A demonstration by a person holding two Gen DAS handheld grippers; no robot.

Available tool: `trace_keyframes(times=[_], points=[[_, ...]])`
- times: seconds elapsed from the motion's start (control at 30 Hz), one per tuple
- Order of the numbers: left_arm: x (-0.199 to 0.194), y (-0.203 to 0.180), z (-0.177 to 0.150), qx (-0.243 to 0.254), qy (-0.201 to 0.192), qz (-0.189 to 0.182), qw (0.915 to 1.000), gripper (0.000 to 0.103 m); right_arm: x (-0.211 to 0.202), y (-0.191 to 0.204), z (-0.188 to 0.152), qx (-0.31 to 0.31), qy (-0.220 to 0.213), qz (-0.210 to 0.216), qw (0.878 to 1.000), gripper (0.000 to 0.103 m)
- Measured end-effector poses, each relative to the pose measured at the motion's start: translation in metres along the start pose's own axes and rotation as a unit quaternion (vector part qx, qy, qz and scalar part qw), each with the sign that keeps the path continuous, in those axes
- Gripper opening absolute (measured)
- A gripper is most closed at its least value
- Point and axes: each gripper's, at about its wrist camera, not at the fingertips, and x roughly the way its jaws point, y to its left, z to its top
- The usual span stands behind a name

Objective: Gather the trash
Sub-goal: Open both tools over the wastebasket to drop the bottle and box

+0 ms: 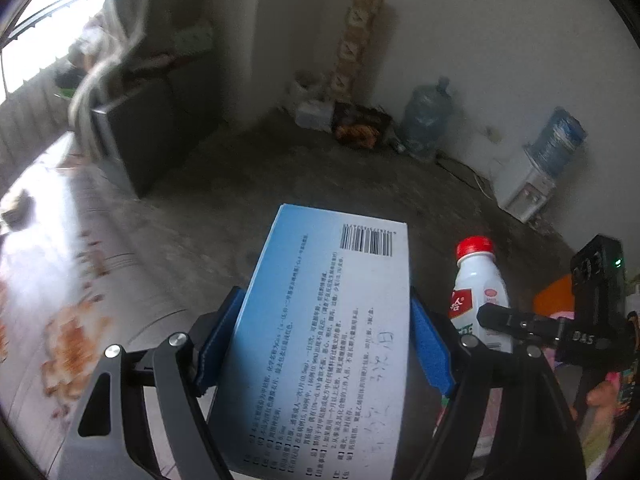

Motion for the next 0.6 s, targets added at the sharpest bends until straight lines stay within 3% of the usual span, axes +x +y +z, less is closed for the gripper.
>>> trace_keyframes(times=[0.13, 0.33, 0.43, 0.47, 0.5, 0.6], points=[[0.041, -0.013, 0.019, 0.007, 0.038, -0.015, 0.9992, 0.077, 0.006, -0.035, 0.011, 0.051, 0.002, 0.007, 0.999, 0.061], [0.121, -0.031, 0.048, 0.0, 0.107, -0.033, 0.9937, 0.076, 0.045, -0.079, 0.048, 0.134, 0.022, 0.049, 0.99, 0.061], [0.159, -0.042, 0.072, -0.003, 0.116, -0.037, 0.9925, 0.079, 0.062, -0.116, 0.071, 0.203, 0.018, 0.077, 0.976, 0.063], [0.172, -0.046, 0.079, -0.004, 0.121, -0.036, 0.992, 0.089, 0.073, -0.132, 0.081, 0.229, 0.007, 0.075, 0.97, 0.067], [0.181, -0.046, 0.082, -0.005, 0.124, -0.036, 0.9917, 0.094, 0.081, -0.144, 0.088, 0.245, -0.001, 0.066, 0.967, 0.073], [0.206, -0.049, 0.086, -0.019, 0.117, -0.006, 0.993, 0.096, 0.111, -0.195, 0.089, 0.32, -0.001, 0.019, 0.947, 0.074]])
